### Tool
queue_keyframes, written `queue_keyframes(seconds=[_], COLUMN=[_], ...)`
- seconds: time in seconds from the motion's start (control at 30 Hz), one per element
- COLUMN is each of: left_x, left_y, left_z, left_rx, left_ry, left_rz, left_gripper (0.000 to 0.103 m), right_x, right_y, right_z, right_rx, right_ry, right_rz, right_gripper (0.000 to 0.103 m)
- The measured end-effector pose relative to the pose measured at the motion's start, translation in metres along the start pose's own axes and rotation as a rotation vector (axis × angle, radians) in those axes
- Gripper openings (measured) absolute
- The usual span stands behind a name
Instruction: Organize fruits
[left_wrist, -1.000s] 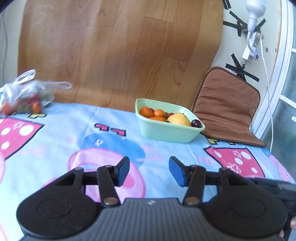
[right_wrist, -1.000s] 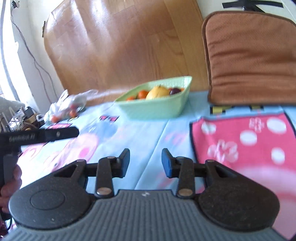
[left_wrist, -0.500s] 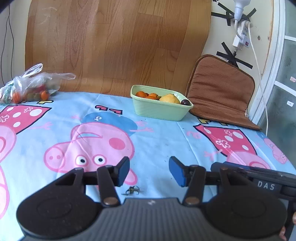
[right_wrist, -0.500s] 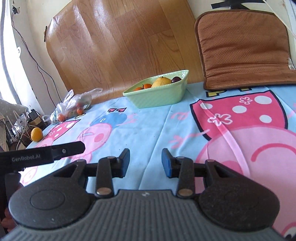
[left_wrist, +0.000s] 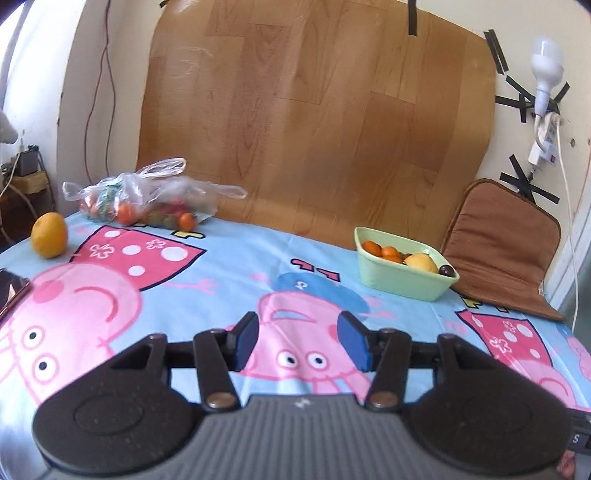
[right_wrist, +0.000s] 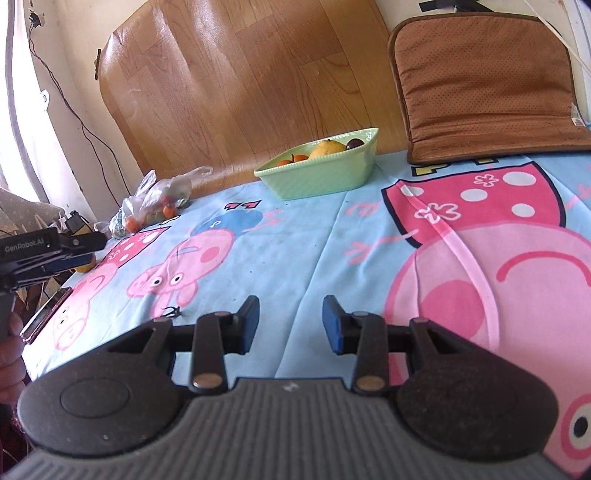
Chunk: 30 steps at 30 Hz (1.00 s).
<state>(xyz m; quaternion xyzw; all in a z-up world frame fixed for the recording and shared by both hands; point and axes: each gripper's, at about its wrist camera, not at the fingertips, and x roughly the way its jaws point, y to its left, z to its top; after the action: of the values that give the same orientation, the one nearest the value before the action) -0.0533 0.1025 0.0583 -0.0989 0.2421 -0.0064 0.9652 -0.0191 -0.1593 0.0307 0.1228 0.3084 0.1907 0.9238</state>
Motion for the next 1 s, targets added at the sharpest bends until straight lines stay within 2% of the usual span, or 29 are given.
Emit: queue_keyframes(seconds=[0.3, 0.43, 0.63, 0.77, 0.83, 0.87, 0.9, 1.0], left_x=[0.007, 0.009, 0.013, 0.014, 0.014, 0.013, 0.013, 0.009], left_y=[-0.047, -0.061, -0.066, -0.067, -0.068, -0.068, -0.069, -0.074], left_z=[-0.028, -0.035, -0.039, -0.038, -0.037, -0.037, -0.037, -0.036], left_rx=[0.110, 0.138, 0.144, 0.151, 0.155, 0.160, 0.167, 0.200], left_ry=[0.066, 0.079, 0.100, 0.096, 0.088, 0.080, 0.068, 0.030], left_rz=[-0.051, -0.044, 0.002, 0.047, 0.072, 0.084, 0.098, 0.140], left_gripper=[0.048, 0.048, 0.055, 0.063, 0.073, 0.086, 0.094, 0.100], right_x=[-0.011, -0.017, -0.018, -0.020, -0.021, -0.022, -0.022, -0.023], right_y=[0.010, 0.008, 0.006, 0.005, 0.005, 0.004, 0.004, 0.003], right_z=[0.002, 0.001, -0.001, -0.003, -0.003, -0.003, -0.003, -0.004], right_rx=[-0.023, -0.017, -0.001, 0.004, 0.006, 0.008, 0.011, 0.015], right_ry=[-0.029, -0.039, -0.029, -0.032, -0.034, -0.034, -0.034, -0.035], right_rz=[0.010, 0.001, 0.003, 0.007, 0.008, 0.008, 0.009, 0.011], right_gripper=[0.041, 0.041, 0.041, 0.041, 0.041, 0.041, 0.041, 0.042])
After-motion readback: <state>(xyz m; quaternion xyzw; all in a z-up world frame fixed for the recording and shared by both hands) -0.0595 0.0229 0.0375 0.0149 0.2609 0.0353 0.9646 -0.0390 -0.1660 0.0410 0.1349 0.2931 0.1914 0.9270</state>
